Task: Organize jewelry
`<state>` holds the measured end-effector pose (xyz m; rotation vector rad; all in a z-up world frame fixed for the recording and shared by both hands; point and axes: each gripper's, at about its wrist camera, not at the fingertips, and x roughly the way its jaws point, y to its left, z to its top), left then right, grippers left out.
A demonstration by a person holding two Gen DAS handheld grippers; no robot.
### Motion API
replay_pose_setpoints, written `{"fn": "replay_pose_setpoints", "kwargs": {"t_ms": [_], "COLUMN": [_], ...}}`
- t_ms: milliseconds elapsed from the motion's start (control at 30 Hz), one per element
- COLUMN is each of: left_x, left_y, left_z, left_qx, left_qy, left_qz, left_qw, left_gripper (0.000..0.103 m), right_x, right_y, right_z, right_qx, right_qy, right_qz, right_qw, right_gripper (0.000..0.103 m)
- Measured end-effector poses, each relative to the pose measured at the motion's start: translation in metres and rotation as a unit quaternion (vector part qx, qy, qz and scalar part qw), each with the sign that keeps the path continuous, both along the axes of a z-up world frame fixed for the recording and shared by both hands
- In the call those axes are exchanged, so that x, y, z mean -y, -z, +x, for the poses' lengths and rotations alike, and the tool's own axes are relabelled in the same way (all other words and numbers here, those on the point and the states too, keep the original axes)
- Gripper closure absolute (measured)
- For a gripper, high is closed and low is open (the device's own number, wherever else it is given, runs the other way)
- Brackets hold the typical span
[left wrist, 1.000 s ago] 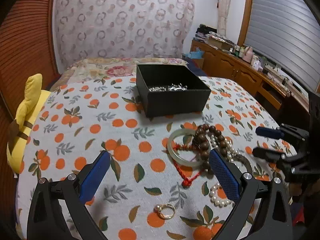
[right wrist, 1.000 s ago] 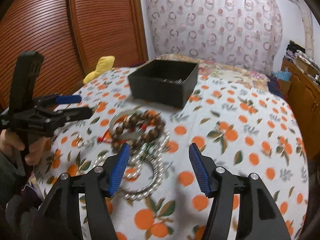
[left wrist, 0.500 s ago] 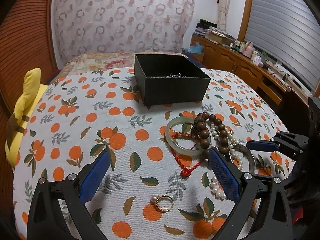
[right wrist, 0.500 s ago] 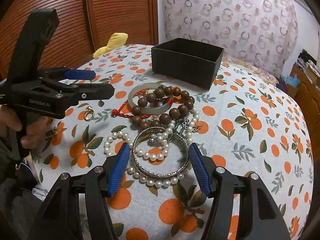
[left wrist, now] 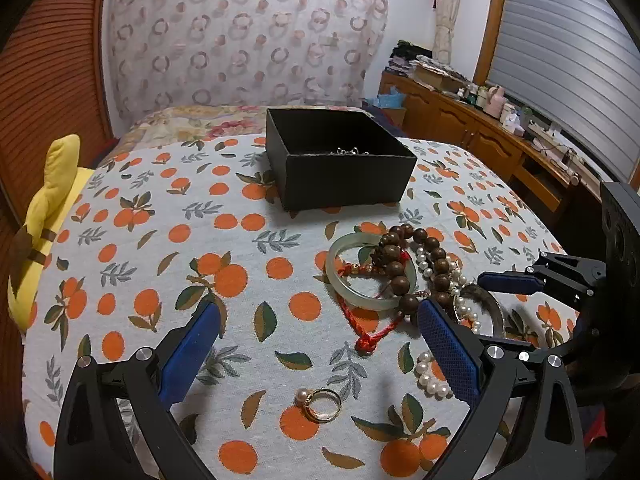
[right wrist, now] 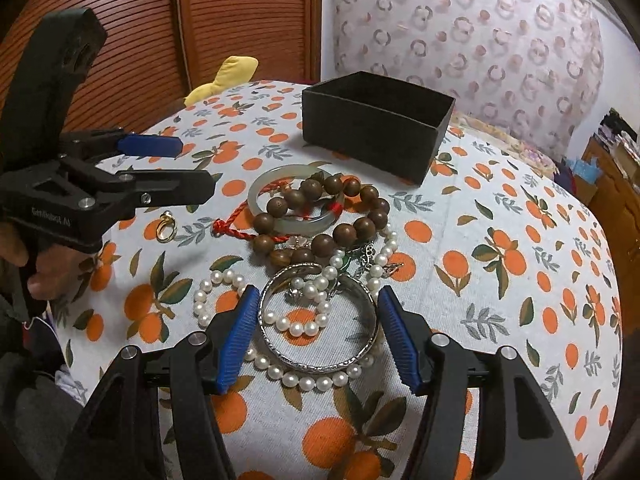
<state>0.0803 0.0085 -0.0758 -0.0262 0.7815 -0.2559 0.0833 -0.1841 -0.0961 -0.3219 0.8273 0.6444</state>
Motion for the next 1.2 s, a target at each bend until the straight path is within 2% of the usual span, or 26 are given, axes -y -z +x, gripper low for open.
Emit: {"fn": "replay_pose_setpoints", "kwargs": {"t_ms": [400,433,567,600,667,767,933,1033,1067,1100,1200], "left_x": [0.020,0.023,0.030,0.033,0.037,0.043,0.050,0.053,0.053,0.053,0.055], "left_y": [-0.006,-0.007,-0.004,-0.002,0.001,0.005,0.014,0.017,0.016,0.016,0.011], "left_z": [0.007,0.009,0.019,0.022,0.026,0.035,0.046,0.048,0.048,0.047,0.042], "left_qx": [0.002,0.002,-0.015,-0.020,-0.028,-0.042,-0.062,-0.065,-0.065,-0.064,-0.052], "left_qy": [0.027,0.031,0.044,0.048,0.057,0.065,0.065,0.065,0.065,0.065,0.069], "left_qz": [-0.012,-0.015,-0.021,-0.024,-0.029,-0.038,-0.035,-0.031,-0.031,-0.030,-0.025], "left_qw": [0.9996,0.9994,0.9987,0.9984,0.9975,0.9962,0.9953,0.9953,0.9953,0.9954,0.9959], "left_gripper": [0.008,0.010,0.033,0.035,0.050,0.062,0.074,0.075,0.080,0.089,0.091], "right_x": [0.022,0.024,0.035,0.037,0.041,0.046,0.050,0.051,0.051,0.051,0.051], "right_y": [-0.019,-0.020,-0.027,-0.027,-0.028,-0.026,-0.024,-0.024,-0.024,-0.024,-0.024], "right_z": [-0.015,-0.016,-0.016,-0.015,-0.014,-0.012,-0.012,-0.012,-0.013,-0.012,-0.012], "right_qx": [0.023,0.025,0.035,0.035,0.036,0.035,0.034,0.034,0.034,0.034,0.033], "right_qy": [0.013,0.015,0.027,0.029,0.033,0.039,0.042,0.042,0.042,0.043,0.043], "right_qz": [0.035,0.038,0.044,0.044,0.045,0.046,0.047,0.048,0.048,0.048,0.048], "right_qw": [0.999,0.999,0.998,0.998,0.998,0.998,0.997,0.997,0.997,0.997,0.997], "right_gripper": [0.041,0.041,0.041,0.041,0.041,0.041,0.041,0.041,0.041,0.041,0.041]}}
